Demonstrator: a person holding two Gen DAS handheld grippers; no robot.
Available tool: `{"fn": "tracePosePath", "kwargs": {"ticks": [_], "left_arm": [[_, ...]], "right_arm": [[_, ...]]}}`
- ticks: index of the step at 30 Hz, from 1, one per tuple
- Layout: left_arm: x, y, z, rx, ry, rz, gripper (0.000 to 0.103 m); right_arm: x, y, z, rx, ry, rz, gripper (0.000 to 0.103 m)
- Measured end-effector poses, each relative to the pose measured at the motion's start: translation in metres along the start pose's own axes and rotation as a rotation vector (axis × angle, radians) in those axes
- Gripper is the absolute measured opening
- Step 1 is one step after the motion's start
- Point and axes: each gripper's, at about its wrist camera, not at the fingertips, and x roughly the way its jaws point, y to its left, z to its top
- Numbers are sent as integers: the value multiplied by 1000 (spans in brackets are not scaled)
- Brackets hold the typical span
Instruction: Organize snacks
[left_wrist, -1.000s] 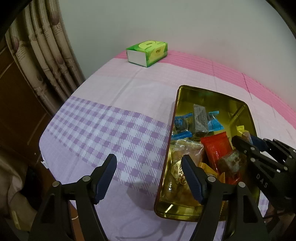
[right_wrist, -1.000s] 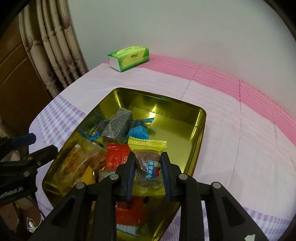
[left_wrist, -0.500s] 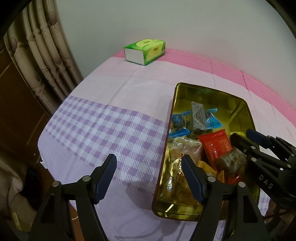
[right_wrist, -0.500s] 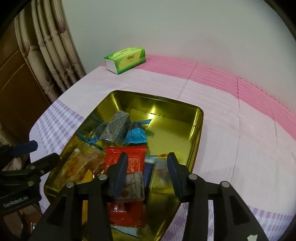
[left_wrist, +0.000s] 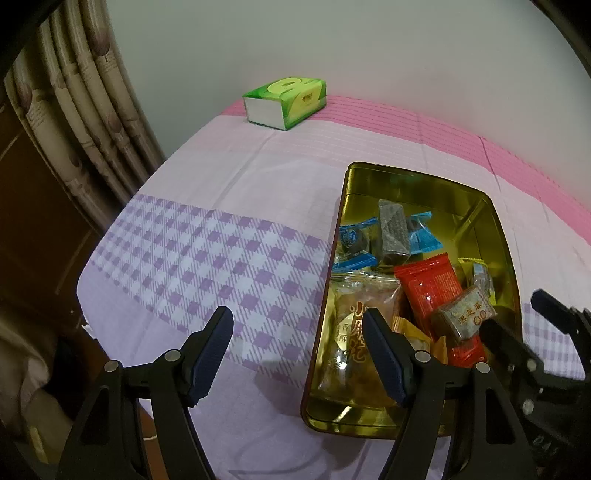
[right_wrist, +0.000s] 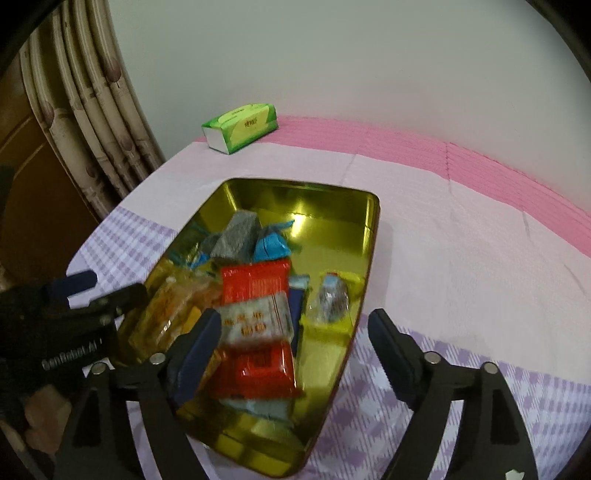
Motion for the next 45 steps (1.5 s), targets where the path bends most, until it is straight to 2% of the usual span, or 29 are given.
{"fn": "tracePosePath", "kwargs": {"ticks": [13, 45], "left_arm": [[-1, -1, 0, 7, 1, 4, 73], [-2, -3, 0, 15, 0, 5, 73]], "right_arm": [[-3, 5, -12, -25, 4, -12, 89], [-4, 11, -14, -35, 5, -7, 89]]}}
